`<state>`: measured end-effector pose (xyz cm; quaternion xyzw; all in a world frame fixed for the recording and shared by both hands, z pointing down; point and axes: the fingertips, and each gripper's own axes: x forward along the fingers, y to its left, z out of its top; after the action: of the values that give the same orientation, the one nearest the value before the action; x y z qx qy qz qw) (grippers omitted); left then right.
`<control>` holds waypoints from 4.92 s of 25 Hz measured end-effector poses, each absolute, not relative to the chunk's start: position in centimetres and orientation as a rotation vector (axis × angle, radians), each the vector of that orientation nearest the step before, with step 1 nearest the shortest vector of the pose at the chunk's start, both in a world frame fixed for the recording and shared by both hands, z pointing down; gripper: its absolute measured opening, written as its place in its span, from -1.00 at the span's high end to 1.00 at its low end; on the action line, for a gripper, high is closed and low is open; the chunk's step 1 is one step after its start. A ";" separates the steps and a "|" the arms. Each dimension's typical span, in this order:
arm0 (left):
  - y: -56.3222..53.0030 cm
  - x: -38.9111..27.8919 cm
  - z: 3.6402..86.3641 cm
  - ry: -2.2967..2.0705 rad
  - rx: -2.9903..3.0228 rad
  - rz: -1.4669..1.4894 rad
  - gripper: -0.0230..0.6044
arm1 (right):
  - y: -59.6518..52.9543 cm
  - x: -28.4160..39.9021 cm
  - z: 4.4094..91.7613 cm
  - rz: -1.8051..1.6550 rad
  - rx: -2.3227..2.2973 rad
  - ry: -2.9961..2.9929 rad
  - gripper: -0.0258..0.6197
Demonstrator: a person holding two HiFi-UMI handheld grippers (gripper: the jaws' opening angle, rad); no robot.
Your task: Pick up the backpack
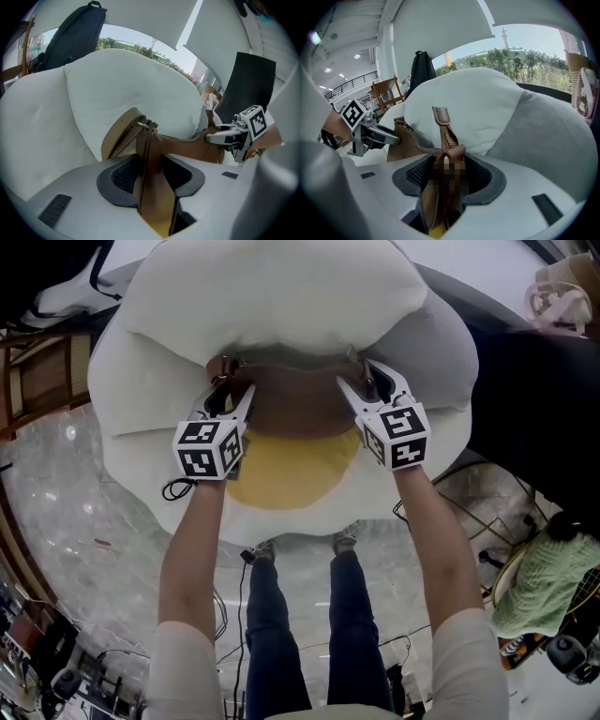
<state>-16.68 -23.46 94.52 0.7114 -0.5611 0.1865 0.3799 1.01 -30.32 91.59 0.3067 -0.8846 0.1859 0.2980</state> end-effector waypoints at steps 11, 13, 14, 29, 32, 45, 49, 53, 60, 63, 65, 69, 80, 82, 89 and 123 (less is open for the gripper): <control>-22.1 -16.2 93.1 -1.431 1.823 0.488 0.49 | -28.5 1.3 89.9 0.510 0.857 -2.354 0.35; -22.0 -16.0 92.4 -1.435 1.838 0.497 0.50 | -28.1 1.6 89.3 0.519 0.869 -2.359 0.37; -21.9 -15.9 91.9 -1.441 1.847 0.501 0.51 | -27.9 1.7 88.9 0.524 0.873 -2.364 0.37; -21.7 -16.0 78.2 -1.568 1.999 0.438 0.55 | -27.1 1.8 75.1 0.389 0.965 -2.490 0.40; -21.4 -15.9 75.3 -1.579 2.022 0.433 0.55 | -26.7 1.9 72.3 0.370 0.984 -2.501 0.40; -18.8 -15.4 63.4 -1.624 2.041 0.378 0.55 | -23.5 2.5 59.6 0.296 1.028 -2.540 0.40; -18.0 -14.9 59.7 -1.638 2.047 0.356 0.56 | -22.7 3.0 55.5 0.266 1.018 -2.564 0.40; -17.5 -14.6 56.1 -1.655 2.047 0.333 0.56 | -22.3 3.1 51.6 0.234 1.012 -2.574 0.40; -15.7 -14.2 50.2 -1.687 2.042 0.314 0.56 | -20.6 3.5 45.5 0.212 1.011 -2.579 0.40; -15.0 -14.2 47.5 -1.707 2.053 0.310 0.56 | -19.9 3.4 42.9 0.198 1.014 -2.593 0.40; -14.5 -14.3 45.7 -1.718 2.057 0.305 0.56 | -19.4 3.4 41.1 0.182 1.014 -2.601 0.40; -13.8 -14.0 42.6 -1.732 2.071 0.294 0.56 | -18.5 3.7 37.9 0.154 1.029 -2.612 0.40; -12.2 -13.4 35.6 -1.754 2.117 0.266 0.56 | -16.6 4.3 30.7 0.097 1.081 -2.650 0.40; -12.0 -13.4 34.1 -1.765 2.133 0.257 0.56 | -16.2 4.4 29.2 0.079 1.090 -2.664 0.40; -11.2 -12.6 29.6 -1.798 2.171 0.250 0.56 | -14.9 5.3 24.7 0.030 1.127 -2.698 0.40; -6.4 -12.2 20.7 -1.865 2.263 0.158 0.56 | -10.3 5.8 15.4 -0.086 1.160 -2.829 0.40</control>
<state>-12.24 -6.43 20.65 0.7667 -0.6316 0.0534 0.1022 5.75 -10.32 15.42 0.3790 -0.9241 -0.0282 0.0412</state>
